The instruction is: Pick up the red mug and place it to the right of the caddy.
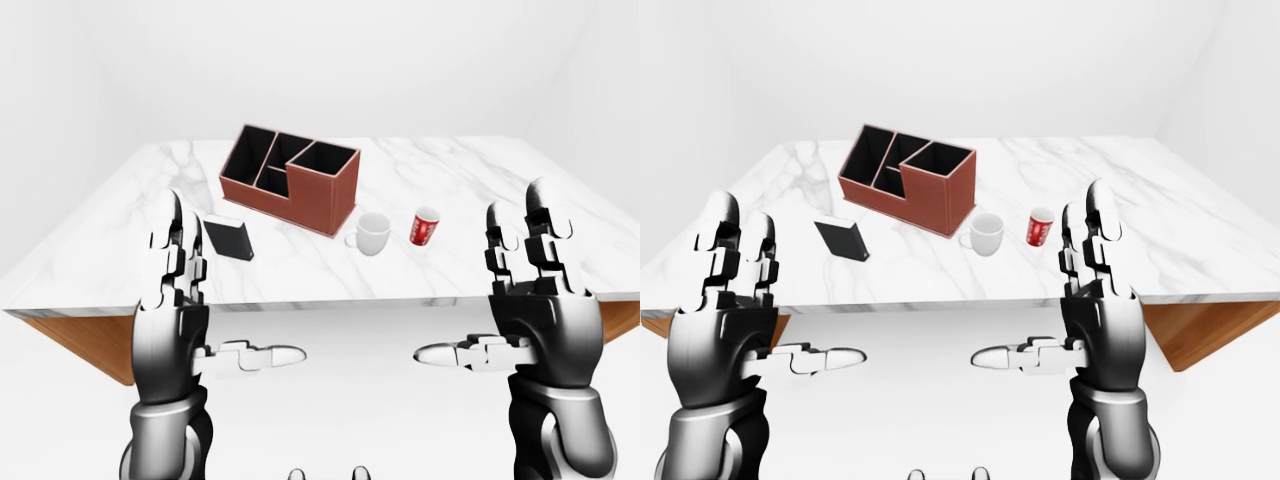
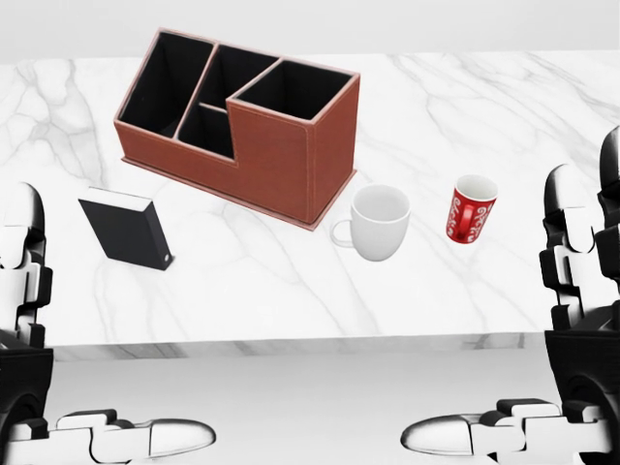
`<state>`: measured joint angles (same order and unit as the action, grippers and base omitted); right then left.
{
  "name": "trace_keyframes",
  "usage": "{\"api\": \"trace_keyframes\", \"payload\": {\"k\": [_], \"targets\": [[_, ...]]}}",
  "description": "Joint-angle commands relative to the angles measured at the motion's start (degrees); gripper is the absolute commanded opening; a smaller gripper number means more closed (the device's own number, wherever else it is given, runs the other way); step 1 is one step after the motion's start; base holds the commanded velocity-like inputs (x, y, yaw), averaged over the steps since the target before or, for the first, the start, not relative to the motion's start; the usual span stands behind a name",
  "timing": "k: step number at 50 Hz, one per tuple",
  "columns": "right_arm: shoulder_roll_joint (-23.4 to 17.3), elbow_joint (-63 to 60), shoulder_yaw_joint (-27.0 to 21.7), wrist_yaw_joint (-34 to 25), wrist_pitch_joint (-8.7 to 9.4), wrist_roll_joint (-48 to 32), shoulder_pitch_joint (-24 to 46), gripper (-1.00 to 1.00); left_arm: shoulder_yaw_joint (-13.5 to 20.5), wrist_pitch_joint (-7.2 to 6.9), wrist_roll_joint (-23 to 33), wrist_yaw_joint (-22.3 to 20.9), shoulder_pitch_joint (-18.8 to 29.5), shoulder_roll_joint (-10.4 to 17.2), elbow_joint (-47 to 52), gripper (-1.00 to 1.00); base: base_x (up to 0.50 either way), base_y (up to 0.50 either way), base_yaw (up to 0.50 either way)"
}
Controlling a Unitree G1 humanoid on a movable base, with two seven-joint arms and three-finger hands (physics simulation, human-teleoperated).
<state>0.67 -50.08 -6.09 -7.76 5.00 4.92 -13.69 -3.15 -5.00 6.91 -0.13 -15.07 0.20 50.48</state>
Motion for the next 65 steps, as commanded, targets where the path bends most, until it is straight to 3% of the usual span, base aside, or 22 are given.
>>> {"api": "trace_keyframes", "payload": {"k": [1, 63, 64, 65], "targets": [[0.1, 3.9, 0.6, 0.5, 0.00, -1.4, 1.0, 1.00, -1.0, 0.00, 0.8, 1.3, 1.3, -0.1, -4.5, 1.00, 0.38, 0.00, 0.00], [0.3, 2.5, 0.9, 0.4, 0.00, -1.5, 0.3, 1.00, 0.8, 0.00, 0.0, 0.6, 1.2, -0.3, -2.8, 1.00, 0.38, 0.00, 0.00], [0.3, 2.8, 0.9, 0.4, 0.00, -1.5, 0.3, 1.00, 0.5, 0.00, -0.2, 1.0, -0.6, -0.4, -6.7, 1.00, 0.38, 0.00, 0.00], [0.3, 2.9, 0.9, 0.4, 0.00, -1.5, 0.3, 1.00, 0.6, 0.00, 0.0, 0.7, 0.8, -0.3, -3.7, 1.00, 0.38, 0.00, 0.00]]}}
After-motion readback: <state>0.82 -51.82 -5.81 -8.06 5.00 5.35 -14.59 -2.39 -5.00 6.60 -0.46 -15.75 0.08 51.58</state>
